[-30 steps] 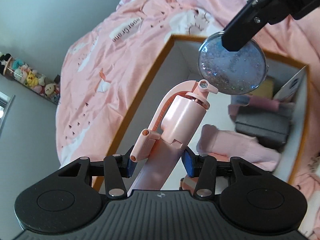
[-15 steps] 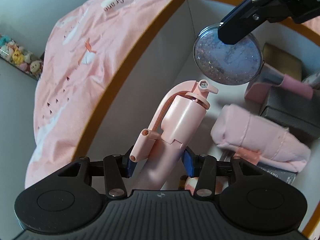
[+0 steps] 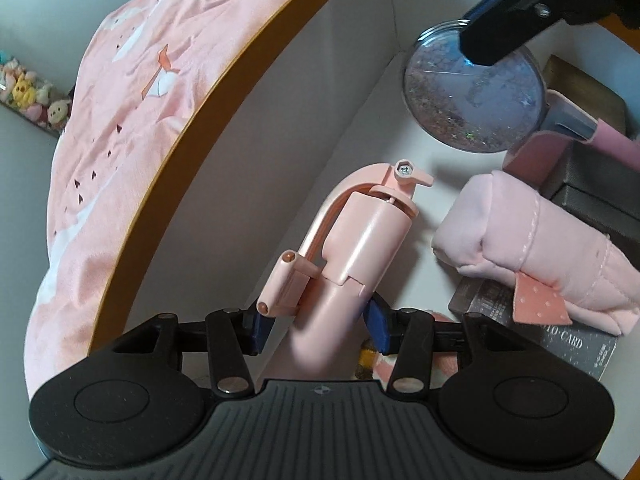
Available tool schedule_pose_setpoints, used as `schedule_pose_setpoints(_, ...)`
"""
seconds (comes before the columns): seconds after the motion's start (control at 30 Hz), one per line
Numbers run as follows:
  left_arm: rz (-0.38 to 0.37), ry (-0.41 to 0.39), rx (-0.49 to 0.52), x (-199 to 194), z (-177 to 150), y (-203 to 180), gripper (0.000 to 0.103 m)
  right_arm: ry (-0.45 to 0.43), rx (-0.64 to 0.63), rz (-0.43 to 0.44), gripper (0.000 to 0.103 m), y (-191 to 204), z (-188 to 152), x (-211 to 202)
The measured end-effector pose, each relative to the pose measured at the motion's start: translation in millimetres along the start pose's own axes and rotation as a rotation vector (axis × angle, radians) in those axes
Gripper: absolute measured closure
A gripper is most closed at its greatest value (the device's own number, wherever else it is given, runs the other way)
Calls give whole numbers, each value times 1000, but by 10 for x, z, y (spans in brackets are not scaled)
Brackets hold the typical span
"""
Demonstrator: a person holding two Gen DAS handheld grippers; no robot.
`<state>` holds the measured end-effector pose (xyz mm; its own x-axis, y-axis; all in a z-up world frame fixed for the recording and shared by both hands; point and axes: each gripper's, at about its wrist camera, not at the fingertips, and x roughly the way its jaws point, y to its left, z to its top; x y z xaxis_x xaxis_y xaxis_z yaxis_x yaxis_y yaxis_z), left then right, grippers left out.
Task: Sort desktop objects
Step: 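Carry the pink toy and compact mirror into the shoebox with both grippers, then open the left gripper to drop the pink toy while the right releases the compact mirror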
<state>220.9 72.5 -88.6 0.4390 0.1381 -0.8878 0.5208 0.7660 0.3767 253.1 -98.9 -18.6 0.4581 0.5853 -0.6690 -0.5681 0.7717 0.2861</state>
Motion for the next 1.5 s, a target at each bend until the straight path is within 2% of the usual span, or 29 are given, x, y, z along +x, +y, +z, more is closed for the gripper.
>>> schedule_pose_setpoints(0.3,-42,-33,-8,-256,-92,60,39,0,110,22,90,-95,37,-72)
schedule_pose_setpoints(0.47,-64,-100,-105,-558,-156,123,37,6,174,75,90,-69,38,-174)
schedule_pose_setpoints(0.7,-81,-170,-270,-931,-304,195,37,-7,176,71,90,91,-53,-394)
schedule_pose_setpoints(0.87,-122,-188,-392,-1148,-532,127,51,-33,163,97,90,260,-121,-568)
schedule_pose_setpoints(0.93,-141,-191,-434,-1169,-630,89,52,-36,149,116,90,364,-149,-607)
schedule_pose_setpoints(1.0,-138,-182,-465,-1168,-718,28,53,-27,124,132,90,488,-182,-602)
schedule_pose_setpoints(1.07,-125,-178,-490,-1159,-793,-12,61,-7,97,138,90,607,-224,-565)
schedule_pose_setpoints(1.27,-175,-217,-590,-1162,-979,-11,63,55,13,68,90,922,-395,-383)
schedule_pose_setpoints(1.4,-192,-235,-598,-1080,-1009,-41,63,79,-21,-3,90,1024,-458,-297)
schedule_pose_setpoints(1.5,-208,-258,-585,-1020,-1017,-92,63,92,-19,-26,90,1063,-487,-253)
